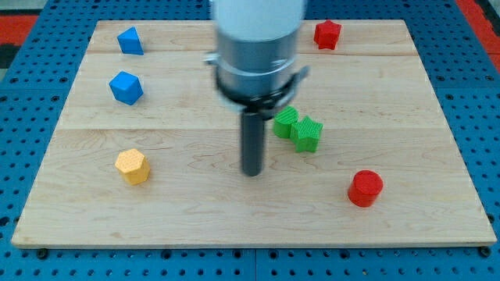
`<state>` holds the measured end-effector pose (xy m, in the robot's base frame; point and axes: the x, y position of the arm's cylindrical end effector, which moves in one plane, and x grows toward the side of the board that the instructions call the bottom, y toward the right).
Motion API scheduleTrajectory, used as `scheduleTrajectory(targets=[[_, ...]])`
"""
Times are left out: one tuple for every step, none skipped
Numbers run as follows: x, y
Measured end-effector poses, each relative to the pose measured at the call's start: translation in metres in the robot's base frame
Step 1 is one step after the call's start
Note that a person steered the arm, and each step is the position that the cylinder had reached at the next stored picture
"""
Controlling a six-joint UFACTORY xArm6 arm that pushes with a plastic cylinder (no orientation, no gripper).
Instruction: Move the hexagon towards the bottom center
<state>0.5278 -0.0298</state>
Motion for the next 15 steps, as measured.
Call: scheduleTrajectory(targets=[[0.036, -0.081], [0.065, -0.169], [0.032, -0.228], [-0.019, -0.201], [-0.024, -0.156], [0.001, -0.126], [0.001, -0.077], [0.001, -0.055], [0.000, -0.054], [-0.006, -0.027], [-0.004, -0.027], [-0.003, -0.028], [-0.001, -0.029], [-0.001, -0.035], [-0.001, -0.041]])
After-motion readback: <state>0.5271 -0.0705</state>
